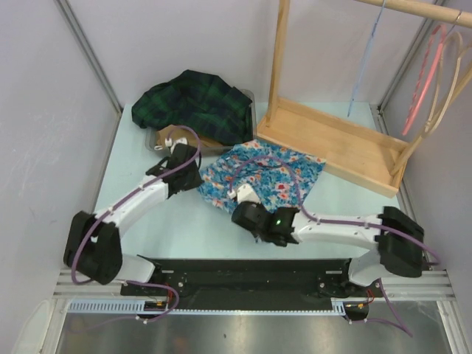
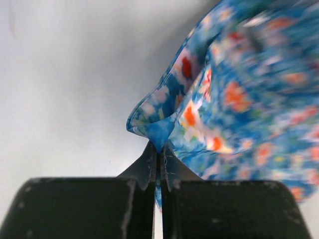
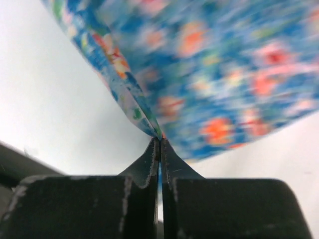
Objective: Place the skirt on the hanger
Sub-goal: Flatten the skirt
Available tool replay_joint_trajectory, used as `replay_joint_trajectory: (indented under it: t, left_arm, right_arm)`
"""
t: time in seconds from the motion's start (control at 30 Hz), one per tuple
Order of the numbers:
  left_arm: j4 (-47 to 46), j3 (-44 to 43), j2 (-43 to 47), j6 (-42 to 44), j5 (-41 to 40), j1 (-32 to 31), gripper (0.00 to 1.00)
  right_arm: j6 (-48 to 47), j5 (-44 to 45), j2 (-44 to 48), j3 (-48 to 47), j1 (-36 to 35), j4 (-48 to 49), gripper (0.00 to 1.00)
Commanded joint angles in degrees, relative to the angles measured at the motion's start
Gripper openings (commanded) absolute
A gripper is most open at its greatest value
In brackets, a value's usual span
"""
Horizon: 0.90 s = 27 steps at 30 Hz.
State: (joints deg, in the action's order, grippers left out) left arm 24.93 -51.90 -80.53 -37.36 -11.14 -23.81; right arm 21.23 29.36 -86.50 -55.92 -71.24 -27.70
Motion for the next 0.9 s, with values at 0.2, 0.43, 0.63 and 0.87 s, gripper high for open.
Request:
replay_joint_trajectory:
  t: [0.2, 0.43, 0.63, 0.87]
  left_arm:
    - [12.33, -20.75, 15.22, 9.5, -4.33, 0.26, 0.0]
    - [19.09, -35.01, 20.32, 12.93, 3.22, 0.26, 0.0]
    - [23.14, -37.84, 28.4, 13.1, 3.75, 0.26, 0.0]
    - [26.57, -40.38, 32.81, 13.81, 4.72, 0.26, 0.0]
  right_arm:
    - [-15.42, 11.77, 17.15, -17.36, 13.66, -0.96, 0.0]
    - [-23.08, 12.55, 20.67, -30.38, 14.21, 3.97, 0.0]
    - [-26.67, 17.65, 25.06, -34.17, 6.84, 5.2, 0.0]
    - [-29.32, 23.63, 29.45, -35.48, -1.34, 5.65, 0.0]
